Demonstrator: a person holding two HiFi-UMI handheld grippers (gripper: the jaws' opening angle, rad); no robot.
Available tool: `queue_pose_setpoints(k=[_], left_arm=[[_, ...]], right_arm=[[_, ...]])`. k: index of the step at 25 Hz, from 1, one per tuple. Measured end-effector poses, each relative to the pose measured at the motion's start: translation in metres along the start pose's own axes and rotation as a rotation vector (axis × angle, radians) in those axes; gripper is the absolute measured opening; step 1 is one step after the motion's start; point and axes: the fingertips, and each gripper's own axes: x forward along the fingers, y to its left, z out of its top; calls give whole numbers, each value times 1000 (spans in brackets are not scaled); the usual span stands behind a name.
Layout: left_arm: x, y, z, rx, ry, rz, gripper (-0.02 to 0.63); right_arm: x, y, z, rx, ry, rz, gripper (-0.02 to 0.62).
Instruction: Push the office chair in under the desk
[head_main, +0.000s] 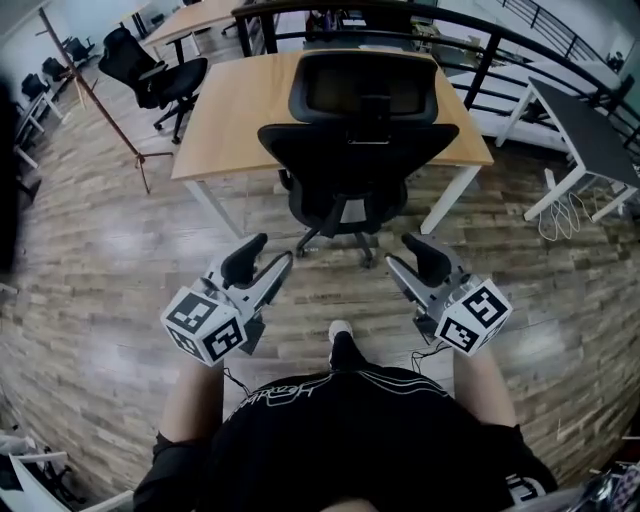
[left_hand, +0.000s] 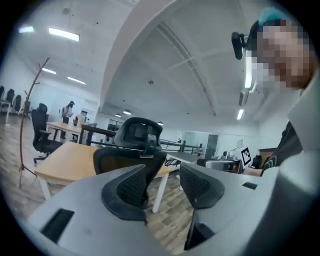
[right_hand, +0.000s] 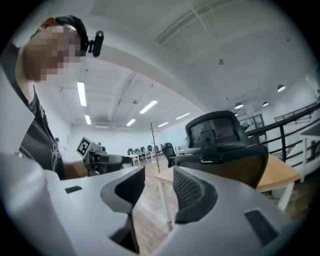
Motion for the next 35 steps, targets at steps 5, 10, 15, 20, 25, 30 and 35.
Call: queue_pose_setpoints(k=[5,10,15,20,25,30,35], left_arm=[[-43,-77,2,-60,-68,-119,96],[-68,-127,-16,-89,-64,-198,12],[-69,-142,-18,-102,-56,-246,8],[-72,-143,-24,-107,-41,-254,8],[-74,-141,-27,-137,-41,-261,8],[-74,-142,-28,-123,-38,-260,8],[-72,-141,-28,-109,-40,-259,8]], right_arm=[[-33,87,8,118,-128,127,66],[-56,134,-8,212,-105,183,40],[-61,148,-2,160,-66,165,40],[-63,150,-3,156,-54,136,40],[-64,149,-4,146,-46,112,40],[-65,148,-6,140,-34,101,40],[-64,147,-5,124,-36,98,40]])
